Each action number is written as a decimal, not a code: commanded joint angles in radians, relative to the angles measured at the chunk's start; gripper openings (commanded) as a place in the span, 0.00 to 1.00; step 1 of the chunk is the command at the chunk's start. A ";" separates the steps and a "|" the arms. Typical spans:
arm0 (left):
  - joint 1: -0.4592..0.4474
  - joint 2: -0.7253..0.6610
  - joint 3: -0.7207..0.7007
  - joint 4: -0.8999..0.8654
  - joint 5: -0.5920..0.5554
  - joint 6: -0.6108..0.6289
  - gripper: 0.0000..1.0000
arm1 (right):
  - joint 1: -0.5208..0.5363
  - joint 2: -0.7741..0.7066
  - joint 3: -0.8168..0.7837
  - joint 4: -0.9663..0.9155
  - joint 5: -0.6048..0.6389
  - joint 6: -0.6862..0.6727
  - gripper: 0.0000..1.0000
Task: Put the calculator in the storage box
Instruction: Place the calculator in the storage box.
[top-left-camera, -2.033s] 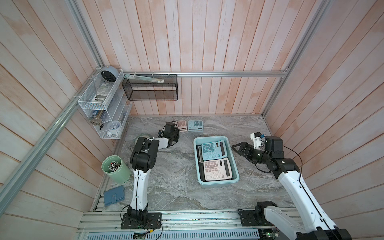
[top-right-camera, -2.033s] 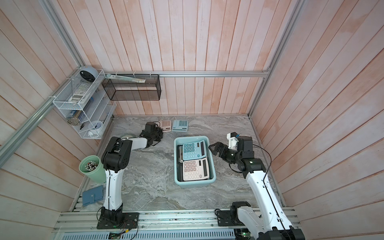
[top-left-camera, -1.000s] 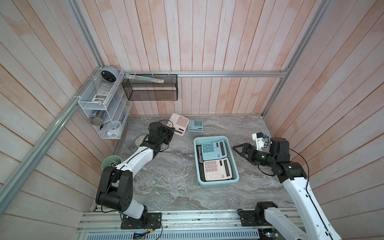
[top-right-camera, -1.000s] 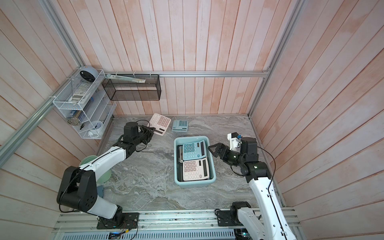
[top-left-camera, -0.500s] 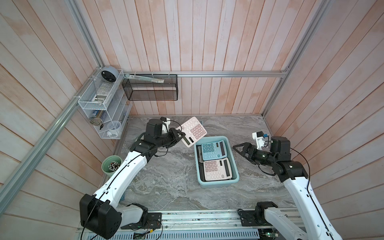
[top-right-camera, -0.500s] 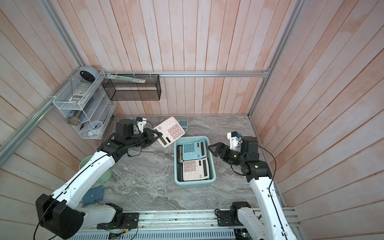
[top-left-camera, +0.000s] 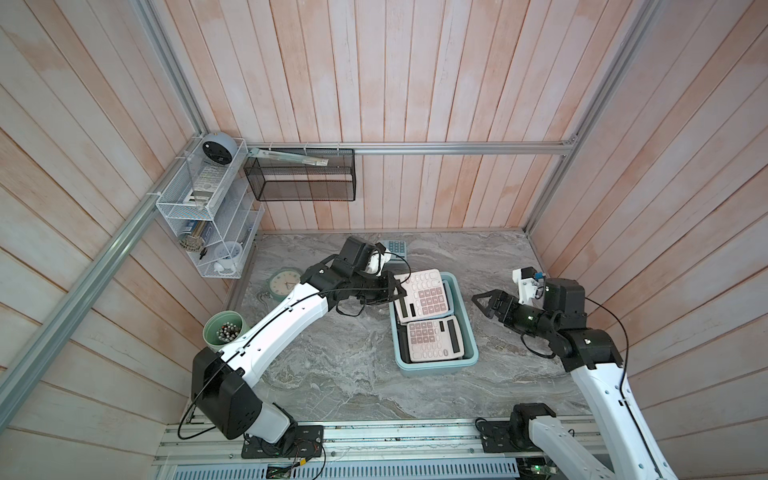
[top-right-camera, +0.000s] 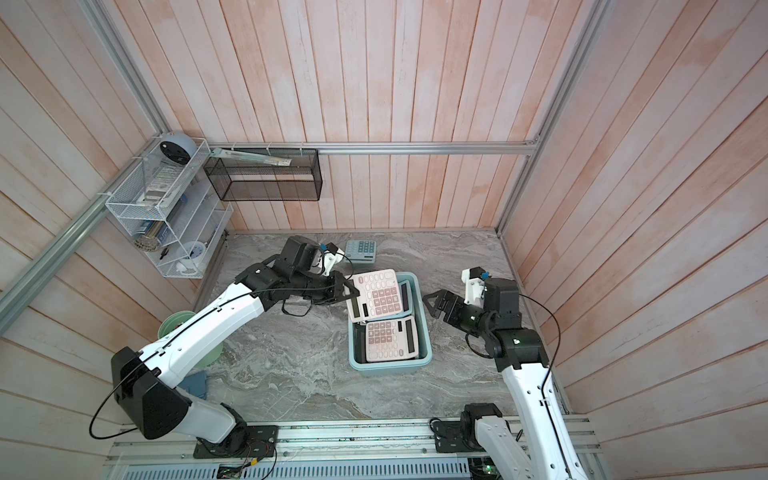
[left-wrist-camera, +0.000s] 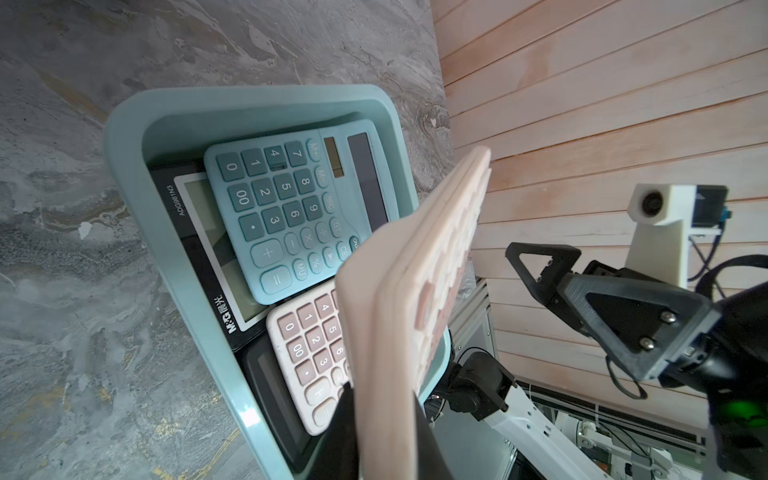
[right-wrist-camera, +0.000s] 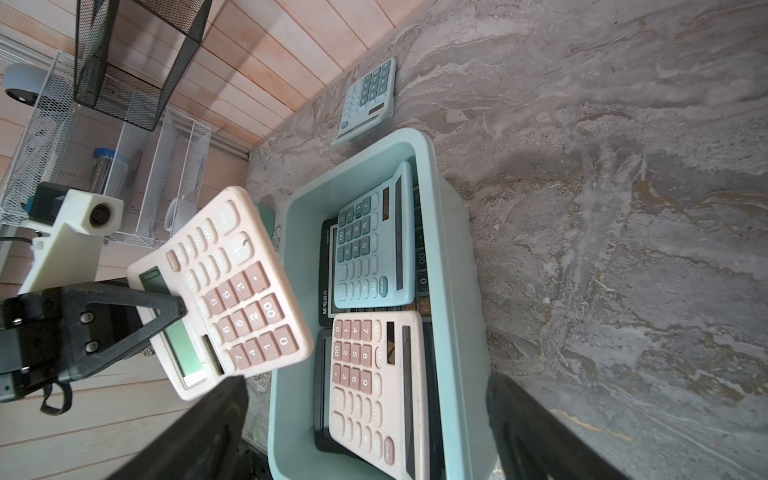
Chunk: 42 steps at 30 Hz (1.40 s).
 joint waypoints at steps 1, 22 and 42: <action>-0.005 0.037 0.051 -0.001 -0.017 0.026 0.00 | 0.000 -0.012 -0.001 -0.027 0.031 -0.027 0.96; 0.042 0.261 0.167 -0.036 0.005 0.053 0.00 | 0.000 -0.014 -0.056 -0.004 -0.002 -0.039 0.96; 0.060 0.300 0.213 -0.094 -0.040 0.083 0.33 | 0.000 -0.004 -0.065 0.016 -0.016 -0.026 0.96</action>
